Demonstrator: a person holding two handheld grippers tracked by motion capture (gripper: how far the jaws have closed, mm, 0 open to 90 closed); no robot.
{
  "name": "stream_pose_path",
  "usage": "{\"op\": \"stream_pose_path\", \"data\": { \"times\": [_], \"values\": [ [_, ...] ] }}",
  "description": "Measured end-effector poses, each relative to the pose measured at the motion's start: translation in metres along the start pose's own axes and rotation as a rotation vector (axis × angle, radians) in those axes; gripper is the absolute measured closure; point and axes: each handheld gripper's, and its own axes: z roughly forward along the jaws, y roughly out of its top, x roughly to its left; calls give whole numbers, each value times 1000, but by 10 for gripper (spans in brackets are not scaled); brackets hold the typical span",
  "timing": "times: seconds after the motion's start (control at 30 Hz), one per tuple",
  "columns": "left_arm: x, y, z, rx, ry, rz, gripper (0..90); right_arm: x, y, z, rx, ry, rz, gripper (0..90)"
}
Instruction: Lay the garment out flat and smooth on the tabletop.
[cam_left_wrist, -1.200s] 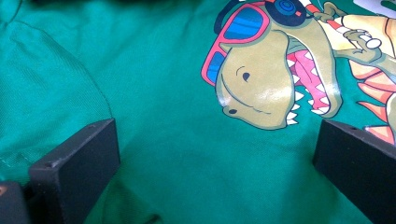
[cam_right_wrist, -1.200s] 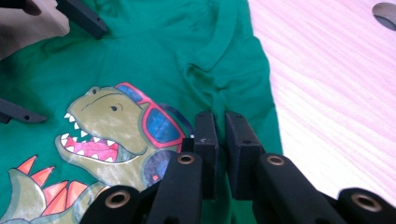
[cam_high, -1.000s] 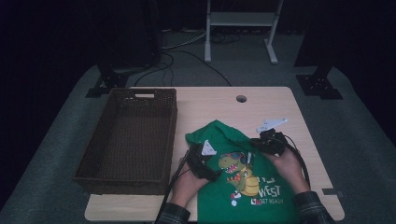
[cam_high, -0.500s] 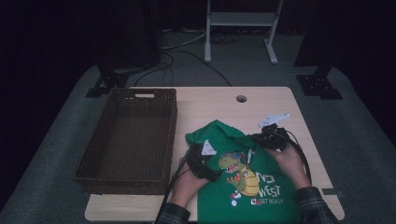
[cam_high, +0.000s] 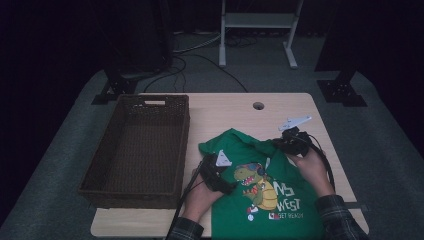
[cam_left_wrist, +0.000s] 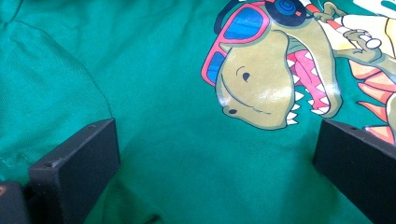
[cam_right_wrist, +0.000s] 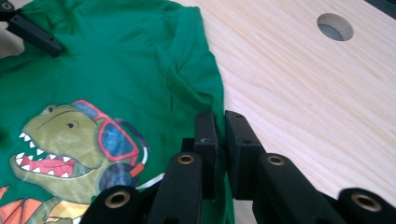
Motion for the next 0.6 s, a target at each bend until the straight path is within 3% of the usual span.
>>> {"op": "stream_pose_path", "data": {
  "times": [0.6],
  "values": [
    [0, 0, 0, 2, 1, 3, 0, -27, 4, 0, -2, -36, 55, 844]
  ]
}}
